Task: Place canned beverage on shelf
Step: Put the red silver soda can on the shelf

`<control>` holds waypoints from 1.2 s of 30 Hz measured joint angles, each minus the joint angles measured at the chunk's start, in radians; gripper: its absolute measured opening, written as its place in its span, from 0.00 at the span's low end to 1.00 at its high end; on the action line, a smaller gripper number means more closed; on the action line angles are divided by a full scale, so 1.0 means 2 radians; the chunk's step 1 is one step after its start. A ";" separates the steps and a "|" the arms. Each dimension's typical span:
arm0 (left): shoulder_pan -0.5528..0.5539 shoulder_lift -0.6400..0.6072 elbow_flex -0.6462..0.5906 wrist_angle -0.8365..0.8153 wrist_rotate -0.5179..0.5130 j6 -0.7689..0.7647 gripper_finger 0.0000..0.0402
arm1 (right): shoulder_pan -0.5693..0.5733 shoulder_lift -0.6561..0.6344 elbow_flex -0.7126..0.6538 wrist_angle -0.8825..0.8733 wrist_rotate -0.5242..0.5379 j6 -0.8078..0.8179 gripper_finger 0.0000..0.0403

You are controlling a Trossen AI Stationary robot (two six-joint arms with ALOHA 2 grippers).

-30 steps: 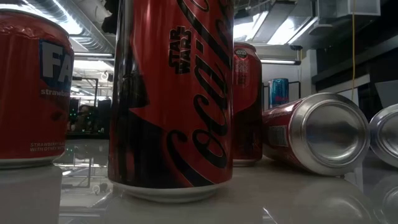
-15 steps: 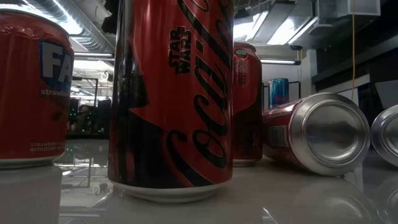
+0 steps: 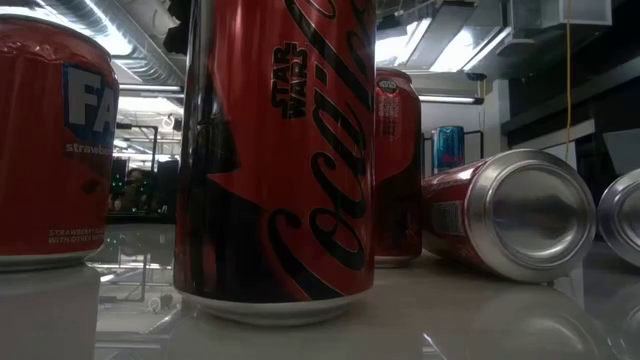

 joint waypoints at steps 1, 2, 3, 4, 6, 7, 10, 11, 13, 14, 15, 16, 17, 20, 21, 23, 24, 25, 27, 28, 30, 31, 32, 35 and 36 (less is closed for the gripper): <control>0.000 0.000 0.000 0.000 0.000 0.000 0.88 | 0.000 0.000 -0.003 0.000 -0.004 -0.005 0.85; 0.000 0.000 0.000 0.000 0.000 0.000 0.88 | 0.000 0.000 -0.007 0.000 -0.011 -0.010 0.85; 0.000 0.000 0.000 0.000 0.000 0.000 0.88 | 0.000 0.000 -0.010 -0.001 -0.021 -0.014 0.85; 0.000 0.000 0.000 0.000 0.000 0.000 0.88 | 0.000 0.000 -0.014 -0.001 -0.029 -0.017 0.85; 0.000 0.000 0.000 0.000 0.000 0.000 0.88 | 0.000 0.000 -0.022 0.000 -0.036 -0.021 0.85; 0.000 0.000 0.000 0.000 0.000 0.000 0.88 | 0.000 0.000 -0.025 0.000 -0.037 -0.027 0.85; 0.000 0.000 0.000 0.000 0.000 0.000 0.88 | 0.000 0.000 -0.031 0.000 -0.039 -0.044 0.85; 0.000 0.000 0.000 0.000 0.000 0.000 0.88 | 0.000 0.000 -0.032 0.000 -0.039 -0.052 0.85; 0.000 0.000 0.000 0.000 0.000 0.000 0.88 | 0.000 0.000 -0.032 0.000 -0.038 -0.065 0.85; 0.000 0.000 0.000 0.000 0.000 0.000 0.88 | 0.000 0.000 -0.032 0.000 -0.038 -0.070 0.85; 0.000 0.000 0.000 0.000 0.000 0.000 0.88 | 0.000 0.000 -0.032 0.002 -0.038 -0.074 0.85; 0.000 0.000 0.000 0.000 0.000 0.000 0.88 | 0.000 0.000 -0.032 0.004 -0.038 -0.078 0.85; 0.000 0.000 0.000 0.000 0.000 0.000 0.88 | 0.000 0.000 -0.032 0.007 -0.038 -0.079 0.85; 0.000 0.000 0.000 0.000 0.000 0.000 0.88 | 0.000 0.000 -0.032 0.015 -0.036 -0.080 0.85; 0.000 0.000 0.000 0.000 0.000 0.000 0.88 | 0.000 0.000 -0.032 0.015 -0.037 -0.080 0.85; 0.000 0.000 0.000 0.000 0.000 0.000 0.88 | 0.000 0.000 -0.032 0.016 -0.037 -0.080 0.85; 0.000 0.000 0.000 0.000 0.000 0.000 0.88 | 0.000 0.000 -0.032 0.016 -0.037 -0.080 0.85; 0.000 0.000 0.000 0.000 0.000 0.000 0.88 | 0.000 0.000 -0.032 0.016 -0.037 -0.080 0.85; 0.000 0.000 0.000 0.000 0.000 0.000 0.88 | 0.000 0.000 -0.032 0.016 -0.037 -0.080 0.85; 0.000 0.000 0.000 0.000 0.000 0.000 0.88 | 0.000 0.000 -0.032 0.016 -0.037 -0.080 0.84; 0.000 0.000 0.000 0.000 0.000 0.000 0.88 | 0.000 0.000 -0.032 0.017 -0.037 -0.079 0.81; 0.000 0.000 0.000 0.000 0.000 0.000 0.88 | 0.000 0.000 -0.032 0.017 -0.038 -0.079 0.79; 0.000 0.000 0.000 0.000 0.000 0.000 0.88 | 0.000 0.000 -0.032 0.017 -0.038 -0.079 0.77; 0.000 0.000 0.000 0.000 0.000 0.000 0.88 | 0.000 0.000 -0.032 0.017 -0.038 -0.079 0.70; 0.000 0.000 0.000 0.000 0.000 0.000 0.88 | 0.000 0.000 -0.032 0.017 -0.038 -0.078 0.68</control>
